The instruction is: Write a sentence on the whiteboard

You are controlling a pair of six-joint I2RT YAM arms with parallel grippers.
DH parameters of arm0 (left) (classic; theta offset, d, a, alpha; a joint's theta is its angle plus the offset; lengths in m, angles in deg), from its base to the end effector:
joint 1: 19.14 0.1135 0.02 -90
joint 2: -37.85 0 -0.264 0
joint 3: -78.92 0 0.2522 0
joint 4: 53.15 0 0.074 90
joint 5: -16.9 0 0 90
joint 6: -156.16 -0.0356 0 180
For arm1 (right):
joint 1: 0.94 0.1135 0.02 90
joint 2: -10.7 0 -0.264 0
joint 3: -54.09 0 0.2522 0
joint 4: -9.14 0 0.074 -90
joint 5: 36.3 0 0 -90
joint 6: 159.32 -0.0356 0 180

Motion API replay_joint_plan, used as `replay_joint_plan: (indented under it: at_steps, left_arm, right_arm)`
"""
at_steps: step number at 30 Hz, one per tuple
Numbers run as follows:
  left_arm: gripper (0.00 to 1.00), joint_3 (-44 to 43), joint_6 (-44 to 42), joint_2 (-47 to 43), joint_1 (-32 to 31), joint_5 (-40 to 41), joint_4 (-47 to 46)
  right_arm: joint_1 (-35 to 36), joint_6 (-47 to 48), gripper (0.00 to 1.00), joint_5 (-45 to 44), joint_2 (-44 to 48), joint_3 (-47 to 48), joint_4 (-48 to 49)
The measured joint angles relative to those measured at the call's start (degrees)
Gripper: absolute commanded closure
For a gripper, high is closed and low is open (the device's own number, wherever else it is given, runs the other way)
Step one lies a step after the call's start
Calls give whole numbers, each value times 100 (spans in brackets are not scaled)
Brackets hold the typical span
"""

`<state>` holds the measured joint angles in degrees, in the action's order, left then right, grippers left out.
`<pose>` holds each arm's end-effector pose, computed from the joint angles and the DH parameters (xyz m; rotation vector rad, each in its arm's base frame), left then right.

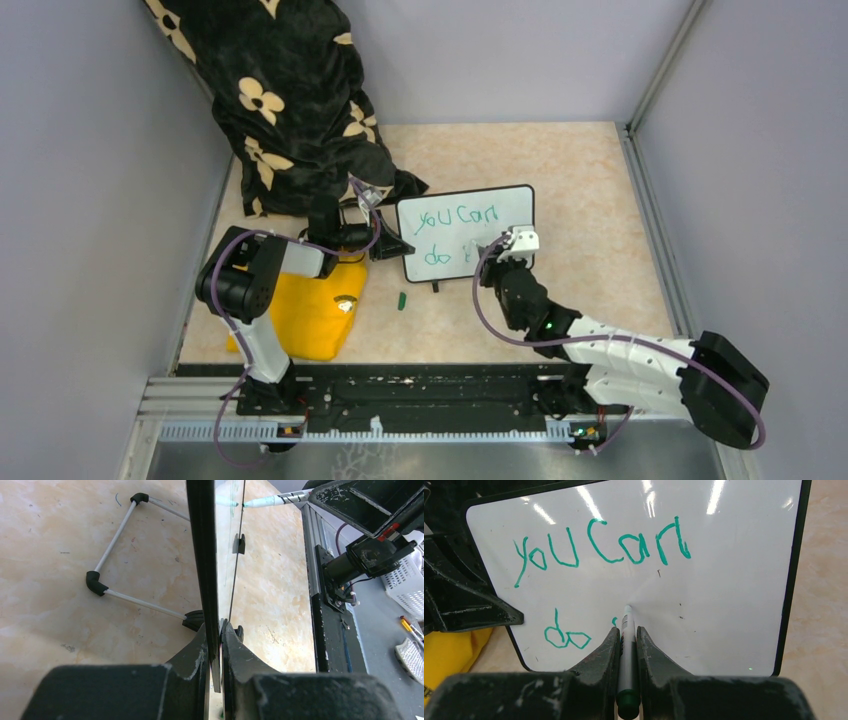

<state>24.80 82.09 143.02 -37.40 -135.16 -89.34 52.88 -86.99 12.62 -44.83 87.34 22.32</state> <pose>0.3085 -0.1349 0.1489 0.8380 1.7182 -1.3899 0.1390 0.1505 0.2196 -0.0107 1.7001 0.3141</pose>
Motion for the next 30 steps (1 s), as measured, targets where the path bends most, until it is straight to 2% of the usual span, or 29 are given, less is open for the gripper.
replay_joint_plan:
  at_steps: [12,30]
  left_arm:
    - [100,-9,-15,0,-2,0,22]
    - [100,-13,-28,0,-4,-2,33]
  right_arm:
    - [-50,-50,100,20,-153,13,76]
    - [-50,-498,100,151,181,-256,-446]
